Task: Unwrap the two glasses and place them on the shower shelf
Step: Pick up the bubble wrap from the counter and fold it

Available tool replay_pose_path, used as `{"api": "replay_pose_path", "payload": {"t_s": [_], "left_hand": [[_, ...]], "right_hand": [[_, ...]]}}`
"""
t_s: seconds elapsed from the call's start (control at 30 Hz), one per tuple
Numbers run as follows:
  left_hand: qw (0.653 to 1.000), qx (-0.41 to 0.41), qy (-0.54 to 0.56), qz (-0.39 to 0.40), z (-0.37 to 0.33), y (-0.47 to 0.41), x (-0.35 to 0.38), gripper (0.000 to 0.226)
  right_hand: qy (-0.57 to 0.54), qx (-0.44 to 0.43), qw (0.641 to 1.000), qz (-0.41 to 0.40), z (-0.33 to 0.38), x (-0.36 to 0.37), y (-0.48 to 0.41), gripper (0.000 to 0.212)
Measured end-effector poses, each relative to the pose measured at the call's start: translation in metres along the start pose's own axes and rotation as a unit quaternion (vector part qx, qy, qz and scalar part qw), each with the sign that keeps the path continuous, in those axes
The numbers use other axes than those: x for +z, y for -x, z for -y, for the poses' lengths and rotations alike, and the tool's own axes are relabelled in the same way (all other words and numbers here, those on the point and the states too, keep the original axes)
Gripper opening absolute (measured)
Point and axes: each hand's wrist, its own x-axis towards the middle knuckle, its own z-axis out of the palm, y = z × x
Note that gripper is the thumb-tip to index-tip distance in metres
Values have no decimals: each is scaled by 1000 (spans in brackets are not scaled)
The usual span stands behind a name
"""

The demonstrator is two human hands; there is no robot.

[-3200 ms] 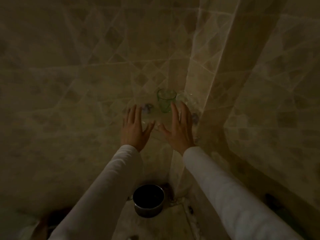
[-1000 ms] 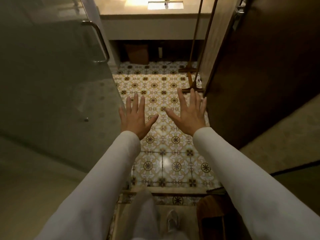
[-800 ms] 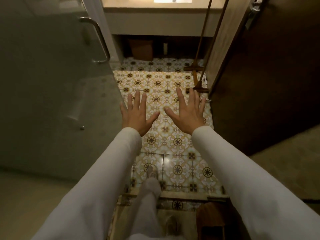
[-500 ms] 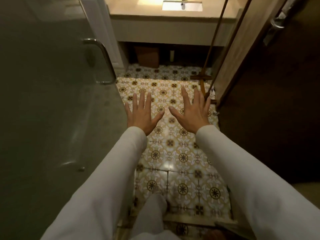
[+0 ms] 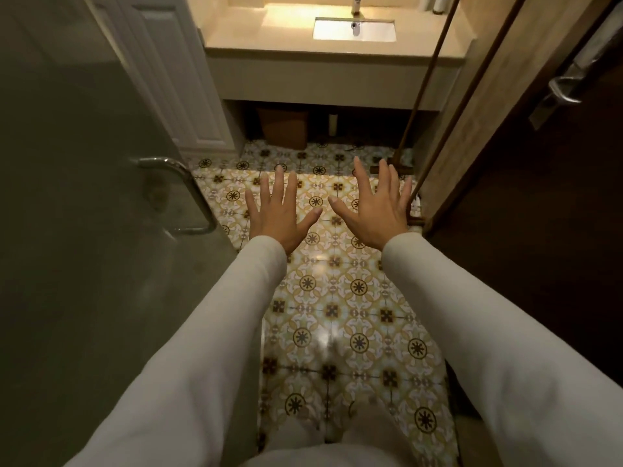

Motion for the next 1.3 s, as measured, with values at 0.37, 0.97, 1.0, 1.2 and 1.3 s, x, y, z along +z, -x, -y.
{"api": "replay_pose_path", "payload": {"t_s": [0.37, 0.97, 1.0, 1.2, 1.3], "left_hand": [[998, -47, -17, -30, -32, -145, 31, 90], [990, -136, -17, -25, 60, -368, 63, 90], [990, -140, -20, -24, 71, -385, 62, 89], [990, -136, -16, -38, 131, -484, 42, 89], [991, -128, -15, -45, 153, -532, 33, 88]], "right_hand": [[-6, -48, 999, 10, -48, 13, -159, 90], [4, -108, 992, 64, -3, 102, -417, 90], [9, -108, 992, 62, 5, 109, -435, 90], [24, -109, 993, 47, 60, 134, -537, 89], [14, -105, 994, 37, 83, 142, -580, 89]]}}
